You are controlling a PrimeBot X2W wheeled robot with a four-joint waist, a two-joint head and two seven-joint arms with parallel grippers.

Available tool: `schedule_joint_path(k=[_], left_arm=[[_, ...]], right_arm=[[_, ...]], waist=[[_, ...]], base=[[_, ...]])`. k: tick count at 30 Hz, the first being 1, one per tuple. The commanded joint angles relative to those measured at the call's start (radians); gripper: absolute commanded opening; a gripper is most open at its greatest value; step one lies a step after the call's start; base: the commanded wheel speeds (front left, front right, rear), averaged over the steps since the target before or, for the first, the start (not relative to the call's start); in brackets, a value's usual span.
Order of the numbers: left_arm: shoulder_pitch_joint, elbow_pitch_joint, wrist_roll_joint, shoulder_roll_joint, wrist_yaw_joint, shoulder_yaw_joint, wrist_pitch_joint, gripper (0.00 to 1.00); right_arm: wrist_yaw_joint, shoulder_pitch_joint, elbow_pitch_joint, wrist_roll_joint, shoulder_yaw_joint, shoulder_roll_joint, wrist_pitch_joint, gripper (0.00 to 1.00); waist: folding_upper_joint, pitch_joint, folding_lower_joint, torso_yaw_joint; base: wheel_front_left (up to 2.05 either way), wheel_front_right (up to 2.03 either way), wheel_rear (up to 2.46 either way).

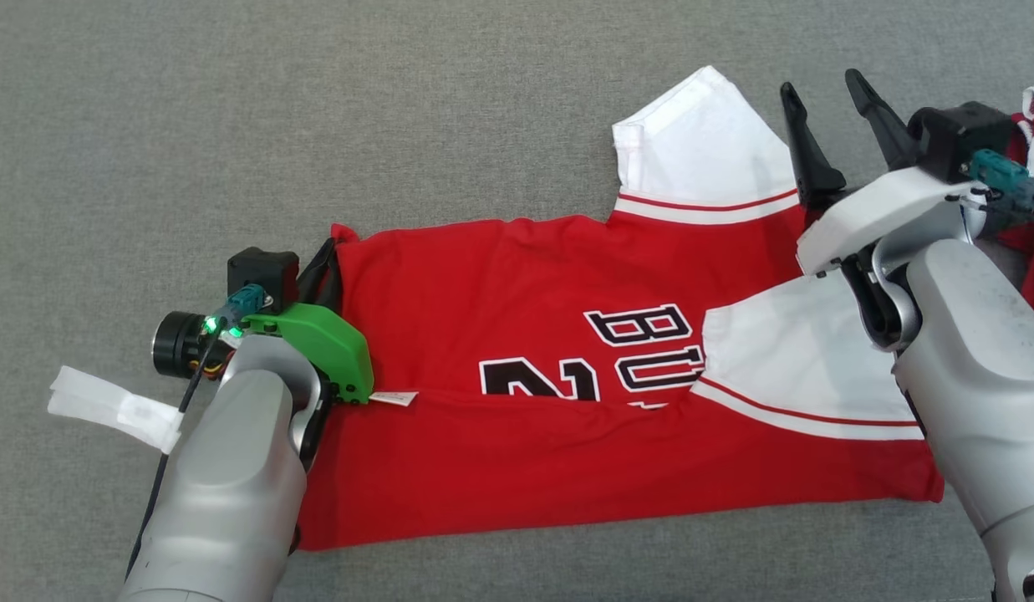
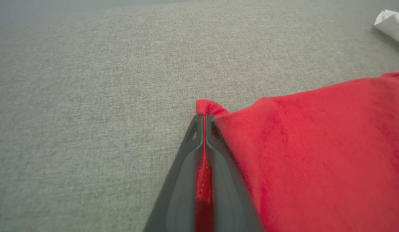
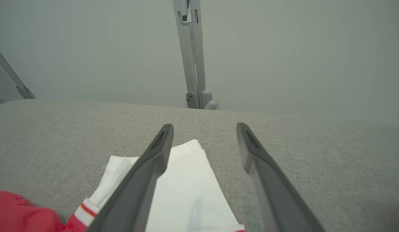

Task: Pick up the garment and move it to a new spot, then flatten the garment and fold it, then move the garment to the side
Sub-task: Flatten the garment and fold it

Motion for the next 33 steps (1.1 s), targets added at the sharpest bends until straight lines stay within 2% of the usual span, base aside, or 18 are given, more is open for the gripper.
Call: schedule_joint_path(k=[1,9,16,20,28,29,30,31,33], left_arm=[[-0.006,-0.009,-0.004,0.005,-0.005,0.005,0.003,0.00],[0.020,-0.142,0.004,0.003,0.053,0.046,0.002,0.00],[0.049,-0.210,-0.009,-0.003,0.059,0.047,0.002,0.00],[0.058,-0.235,-0.045,-0.004,0.050,0.018,0.002,0.00],[0.036,-0.266,-0.106,-0.004,0.068,-0.059,0.002,0.00],[0.033,-0.268,-0.113,-0.005,0.070,-0.066,0.002,0.00],[0.031,-0.270,-0.116,-0.004,0.073,-0.071,0.002,0.00],[0.029,-0.271,-0.116,-0.004,0.076,-0.076,0.002,0.00],[0.032,-0.270,-0.119,-0.005,0.081,-0.080,0.002,0.00]], right_arm=[[-0.001,-0.026,0.018,0.006,0.010,-0.003,0.006,1.00],[-0.001,-0.175,0.200,0.022,0.076,-0.016,0.156,1.00],[-0.001,-0.249,0.336,0.007,0.113,-0.051,0.263,1.00],[-0.001,-0.290,0.410,-0.024,0.117,-0.065,0.274,1.00],[-0.001,-0.331,0.513,-0.048,0.126,-0.069,0.287,1.00],[-0.001,-0.334,0.522,-0.051,0.131,-0.068,0.289,0.49],[-0.001,-0.336,0.529,-0.051,0.134,-0.066,0.289,0.11],[-0.001,-0.336,0.532,-0.046,0.135,-0.061,0.283,0.00],[-0.001,-0.343,0.535,-0.040,0.129,-0.066,0.249,0.00]], waist=[[0.0000,0.006,0.0000,0.019],[0.0000,0.039,0.0000,0.096],[0.0000,0.063,0.0000,0.157],[0.0000,0.076,0.0000,0.186],[0.0000,0.106,0.0000,0.213],[0.0000,0.108,0.0000,0.214],[0.0000,0.110,0.0000,0.214],[0.0000,0.110,0.0000,0.213],[0.0000,0.108,0.0000,0.208]], base=[[0.00,0.00,0.00],[0.00,0.00,0.00],[0.00,0.00,0.00],[0.00,0.00,0.00],[0.00,0.00,0.00],[0.00,0.00,0.00],[0.00,0.00,0.00],[0.00,0.00,0.00],[0.00,0.00,0.00]])
